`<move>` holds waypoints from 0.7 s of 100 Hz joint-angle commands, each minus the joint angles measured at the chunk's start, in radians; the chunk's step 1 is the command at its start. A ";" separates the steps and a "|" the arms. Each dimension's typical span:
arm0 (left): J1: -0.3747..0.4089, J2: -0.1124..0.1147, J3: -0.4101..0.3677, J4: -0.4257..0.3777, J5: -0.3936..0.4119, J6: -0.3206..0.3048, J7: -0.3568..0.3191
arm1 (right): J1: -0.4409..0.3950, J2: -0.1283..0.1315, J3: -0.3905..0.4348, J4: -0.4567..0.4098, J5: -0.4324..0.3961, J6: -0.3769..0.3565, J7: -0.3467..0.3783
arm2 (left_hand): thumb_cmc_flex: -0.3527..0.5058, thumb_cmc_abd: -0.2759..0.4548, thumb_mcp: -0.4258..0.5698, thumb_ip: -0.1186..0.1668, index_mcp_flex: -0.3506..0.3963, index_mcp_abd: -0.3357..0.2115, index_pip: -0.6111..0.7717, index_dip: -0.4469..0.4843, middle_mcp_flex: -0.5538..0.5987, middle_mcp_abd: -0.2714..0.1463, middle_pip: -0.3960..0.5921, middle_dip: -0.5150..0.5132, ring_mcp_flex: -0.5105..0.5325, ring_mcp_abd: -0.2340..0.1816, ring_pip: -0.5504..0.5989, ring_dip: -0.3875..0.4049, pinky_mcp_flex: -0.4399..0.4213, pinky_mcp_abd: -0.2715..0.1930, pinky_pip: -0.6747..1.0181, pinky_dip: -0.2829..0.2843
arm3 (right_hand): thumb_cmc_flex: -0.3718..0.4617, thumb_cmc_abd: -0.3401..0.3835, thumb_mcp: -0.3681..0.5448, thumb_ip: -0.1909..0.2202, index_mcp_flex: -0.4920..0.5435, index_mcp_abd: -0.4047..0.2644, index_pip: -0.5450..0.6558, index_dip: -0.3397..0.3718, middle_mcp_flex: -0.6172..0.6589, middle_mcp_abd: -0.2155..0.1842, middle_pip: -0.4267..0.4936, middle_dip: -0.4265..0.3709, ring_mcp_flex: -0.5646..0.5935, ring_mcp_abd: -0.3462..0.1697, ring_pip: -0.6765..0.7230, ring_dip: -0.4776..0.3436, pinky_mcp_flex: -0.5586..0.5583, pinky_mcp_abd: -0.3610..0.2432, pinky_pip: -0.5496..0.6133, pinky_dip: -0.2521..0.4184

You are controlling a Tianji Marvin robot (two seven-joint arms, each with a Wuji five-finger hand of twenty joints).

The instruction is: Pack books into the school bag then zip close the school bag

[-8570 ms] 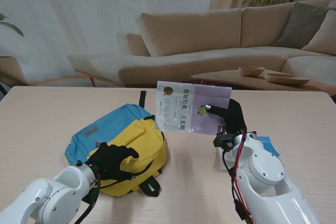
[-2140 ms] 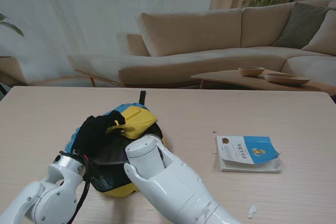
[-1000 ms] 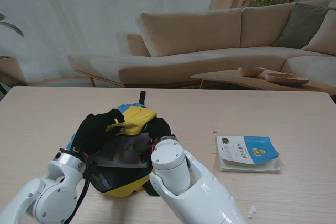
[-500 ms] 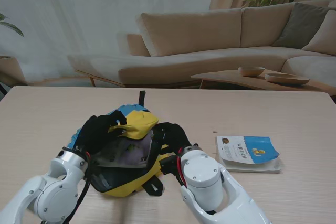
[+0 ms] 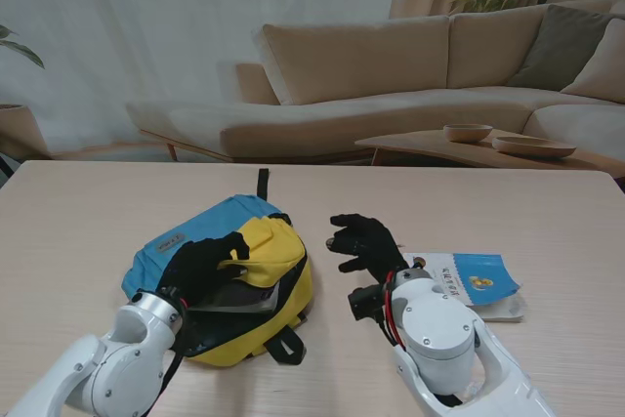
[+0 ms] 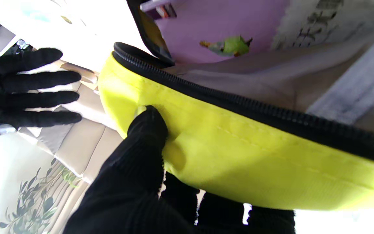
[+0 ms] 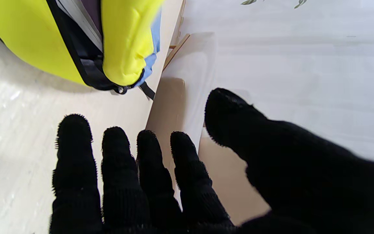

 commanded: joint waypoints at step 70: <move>0.163 -0.008 -0.026 -0.096 0.023 0.027 -0.016 | -0.052 0.044 0.113 0.007 -0.087 -0.144 0.088 | -0.469 0.004 0.253 0.052 -0.124 0.010 -0.465 -0.315 -0.296 -0.033 -0.468 -0.362 -0.271 -0.006 -0.530 -0.243 -0.231 -0.015 -0.291 -0.182 | -0.060 0.015 -0.043 0.022 -0.033 -0.048 0.047 0.025 -0.019 -0.052 -0.008 -0.013 -0.045 -0.035 0.036 0.019 -0.044 -0.013 -0.058 -0.001</move>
